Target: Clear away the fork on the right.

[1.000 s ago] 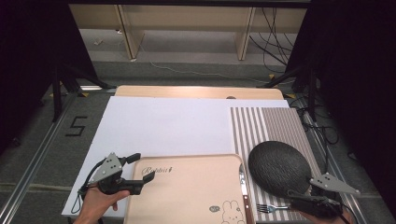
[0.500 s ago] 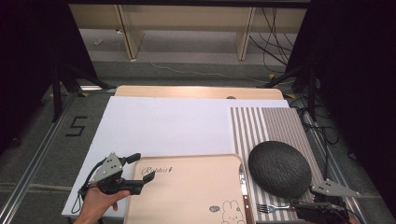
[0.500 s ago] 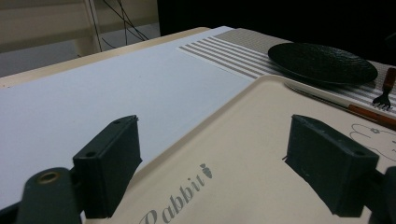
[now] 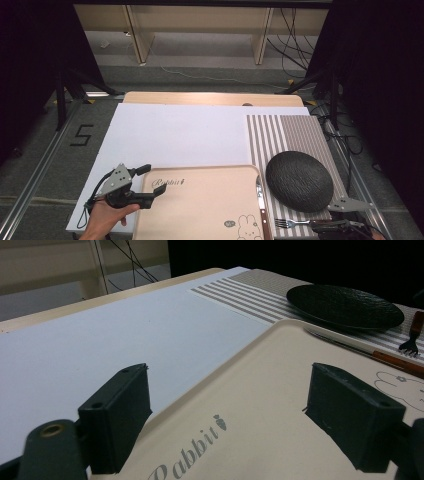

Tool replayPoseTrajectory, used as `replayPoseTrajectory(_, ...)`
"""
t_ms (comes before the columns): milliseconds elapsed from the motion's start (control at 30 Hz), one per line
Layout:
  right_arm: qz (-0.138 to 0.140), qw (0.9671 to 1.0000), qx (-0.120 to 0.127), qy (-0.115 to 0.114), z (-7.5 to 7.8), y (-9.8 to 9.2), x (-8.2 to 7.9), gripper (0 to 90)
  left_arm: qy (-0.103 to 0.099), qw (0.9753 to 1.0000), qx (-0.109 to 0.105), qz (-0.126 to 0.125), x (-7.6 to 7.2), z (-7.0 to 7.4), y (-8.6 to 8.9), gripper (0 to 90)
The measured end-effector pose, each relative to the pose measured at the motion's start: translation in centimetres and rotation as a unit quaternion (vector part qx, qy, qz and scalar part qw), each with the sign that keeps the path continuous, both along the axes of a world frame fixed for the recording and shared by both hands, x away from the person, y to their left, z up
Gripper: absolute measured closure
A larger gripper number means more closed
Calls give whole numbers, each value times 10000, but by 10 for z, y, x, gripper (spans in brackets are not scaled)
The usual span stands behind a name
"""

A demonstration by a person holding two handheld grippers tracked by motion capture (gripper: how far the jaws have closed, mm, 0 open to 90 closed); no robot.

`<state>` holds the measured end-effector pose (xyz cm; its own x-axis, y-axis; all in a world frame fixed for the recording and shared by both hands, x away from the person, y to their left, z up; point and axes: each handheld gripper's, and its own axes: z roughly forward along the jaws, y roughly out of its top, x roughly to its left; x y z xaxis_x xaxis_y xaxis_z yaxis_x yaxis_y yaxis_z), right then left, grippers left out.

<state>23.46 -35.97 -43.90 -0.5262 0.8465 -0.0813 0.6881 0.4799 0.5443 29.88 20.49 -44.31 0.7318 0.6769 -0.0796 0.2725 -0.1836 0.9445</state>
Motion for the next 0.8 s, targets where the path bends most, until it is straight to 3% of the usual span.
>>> replayPoseTrajectory(67, 90, 9999, -90, 26, -1, -2, 2, 260, 2, 10000, -2, 3, 0, 0, 0, 171)
replayPoseTrajectory(100, -132, 9996, -84, 251, 0, 0, -1, 264, 2, 10000, 6, 0, 0, 0, 0, 171)
replayPoseTrajectory(133, -181, 9993, -72, 320, -1, 0, 0, 270, 1, 10000, 2, -1, 0, 0, 0, 171)
replayPoseTrajectory(300, -99, 9987, -234, 437, -3, -4, 4, 290, 1, 10000, 8, -1, 0, 0, 0, 171)
replayPoseTrajectory(433, 121, 9982, -371, 457, -6, -5, 7, 310, 1, 10000, 6, -4, 0, 0, 0, 171)
replayPoseTrajectory(533, 29, 9978, -320, 572, -8, -5, 8, 332, 22, 10000, -7, -5, 0, 0, 0, 171)
replayPoseTrajectory(700, 187, 9973, -435, 568, -11, -7, 10, 348, 33, 10000, 3, -2, 0, 0, 0, 171)
replayPoseTrajectory(733, 64, 9966, -377, 728, -10, -5, 9, 352, 33, 10000, 0, -1, 0, 0, 0, 171)
replayPoseTrajectory(800, 110, 9961, -415, 768, -11, -6, 9, 360, 29, 10000, 9, -7, 0, 0, 0, 171)
